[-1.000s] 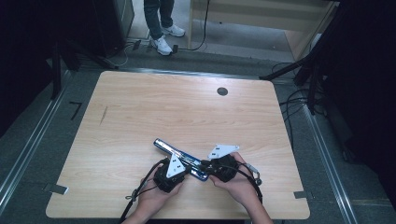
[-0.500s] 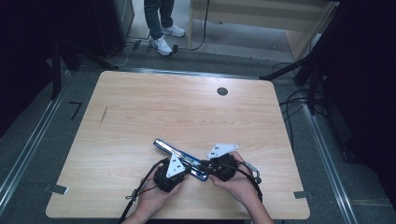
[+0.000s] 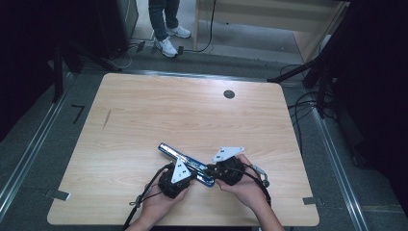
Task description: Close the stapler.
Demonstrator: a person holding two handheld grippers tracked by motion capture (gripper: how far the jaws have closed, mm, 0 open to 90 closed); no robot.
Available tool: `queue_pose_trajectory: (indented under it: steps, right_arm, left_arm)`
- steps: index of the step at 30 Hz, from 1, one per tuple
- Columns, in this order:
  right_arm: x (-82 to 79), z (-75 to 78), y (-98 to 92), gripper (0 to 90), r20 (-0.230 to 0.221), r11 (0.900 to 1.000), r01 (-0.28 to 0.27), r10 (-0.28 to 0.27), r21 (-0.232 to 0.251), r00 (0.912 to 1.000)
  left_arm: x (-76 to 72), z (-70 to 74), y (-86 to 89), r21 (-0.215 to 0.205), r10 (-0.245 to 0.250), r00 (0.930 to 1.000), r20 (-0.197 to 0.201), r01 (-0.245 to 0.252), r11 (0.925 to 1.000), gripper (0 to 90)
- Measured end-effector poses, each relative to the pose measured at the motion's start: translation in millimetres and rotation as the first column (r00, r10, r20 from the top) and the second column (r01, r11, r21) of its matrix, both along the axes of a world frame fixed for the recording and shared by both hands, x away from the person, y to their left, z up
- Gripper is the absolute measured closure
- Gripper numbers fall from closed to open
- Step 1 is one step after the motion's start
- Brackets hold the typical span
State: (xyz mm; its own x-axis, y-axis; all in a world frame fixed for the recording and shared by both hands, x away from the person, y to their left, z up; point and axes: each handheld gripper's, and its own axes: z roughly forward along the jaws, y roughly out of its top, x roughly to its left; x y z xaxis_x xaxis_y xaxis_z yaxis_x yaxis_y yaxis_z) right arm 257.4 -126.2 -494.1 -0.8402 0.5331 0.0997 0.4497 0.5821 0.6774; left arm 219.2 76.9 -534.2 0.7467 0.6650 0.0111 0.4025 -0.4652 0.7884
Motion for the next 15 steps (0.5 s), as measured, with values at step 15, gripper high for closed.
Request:
queue_pose_trajectory:
  steps: [15]
  right_arm:
    - [1.8, -1.5, 0.1, 79.4, -0.012, 1.000, -0.007, 0.007, -0.002, 0.9999]
  left_arm:
    - [0.0, 0.0, 0.0, 0.000, 0.000, 1.0000, 0.001, 0.000, 1.0000, 90.0]
